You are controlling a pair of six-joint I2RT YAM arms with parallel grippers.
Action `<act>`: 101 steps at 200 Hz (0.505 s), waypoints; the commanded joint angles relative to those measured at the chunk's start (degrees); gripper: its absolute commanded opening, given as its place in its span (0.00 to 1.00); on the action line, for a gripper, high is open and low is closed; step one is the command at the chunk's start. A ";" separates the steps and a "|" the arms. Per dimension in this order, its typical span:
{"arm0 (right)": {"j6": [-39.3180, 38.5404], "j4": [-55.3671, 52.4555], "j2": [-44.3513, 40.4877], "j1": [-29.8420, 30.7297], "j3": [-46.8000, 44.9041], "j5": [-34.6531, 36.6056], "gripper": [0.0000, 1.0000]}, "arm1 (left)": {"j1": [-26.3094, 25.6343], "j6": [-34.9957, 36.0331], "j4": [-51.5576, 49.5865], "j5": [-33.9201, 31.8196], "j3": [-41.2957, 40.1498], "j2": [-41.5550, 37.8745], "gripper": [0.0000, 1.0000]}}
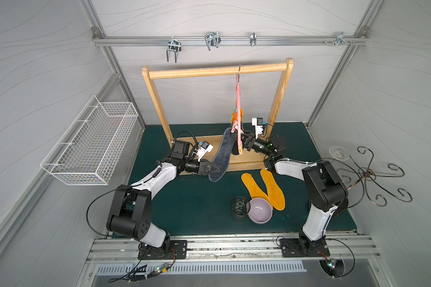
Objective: Take the shoe insoles off the hanger
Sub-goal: Remove the insole from the hanger, then open the clamp at the hanger.
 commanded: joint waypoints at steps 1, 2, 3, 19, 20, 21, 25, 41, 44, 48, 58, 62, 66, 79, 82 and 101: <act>-2.83 2.07 -0.15 0.08 2.28 0.90 0.52 | -0.15 0.03 2.97 0.80 -0.55 -1.48 0.00; -2.79 2.07 -0.09 0.06 2.35 0.92 0.52 | -0.15 0.04 3.01 0.80 -0.52 -1.57 0.00; -2.82 2.07 -0.01 0.10 2.43 0.93 0.52 | -0.15 0.04 3.03 0.80 -0.51 -1.62 0.00; -2.85 2.07 0.75 0.22 4.06 0.54 0.52 | -0.15 0.29 2.87 0.87 -0.67 -1.53 0.00; -2.89 2.07 0.76 0.22 4.16 0.52 0.52 | -0.15 0.26 2.87 0.88 -0.67 -1.51 0.00; -2.87 2.07 0.85 0.22 4.21 0.51 0.52 | -0.15 0.24 2.91 0.84 -0.67 -1.50 0.00; -2.93 2.07 0.99 0.28 4.56 0.45 0.52 | -0.21 0.17 3.06 0.80 -0.75 -1.40 0.00; -2.97 2.07 1.12 0.39 5.59 0.52 0.52 | -0.45 -0.19 3.95 0.80 -1.17 -1.05 0.00; -2.93 2.07 1.18 0.39 5.80 0.43 0.52 | -0.49 -0.29 4.03 0.80 -1.23 -1.05 0.00; -2.93 2.07 1.14 0.39 5.93 0.48 0.52 | -0.50 -0.25 4.07 0.86 -1.23 -1.11 0.00; -2.85 2.02 1.20 0.39 6.50 0.59 0.52 | -0.50 -0.09 3.80 0.89 -1.20 -1.20 0.00; -2.78 1.98 1.36 0.39 6.67 0.61 0.52 | -0.50 0.15 3.54 0.89 -1.12 -1.14 0.00; -2.76 1.98 1.30 0.39 6.86 0.62 0.52 | -0.50 0.35 3.44 0.89 -1.03 -1.08 0.00; -2.53 1.98 1.51 0.22 7.28 1.05 0.51 | -0.56 0.21 3.75 0.89 -1.16 -0.70 0.00; -2.41 1.98 1.55 0.24 7.33 1.13 0.50 | -0.58 0.15 3.88 0.89 -1.19 -0.69 0.00; -2.31 1.98 1.91 0.14 7.50 1.12 0.41 | -0.57 0.46 3.48 0.89 -1.21 -0.87 0.00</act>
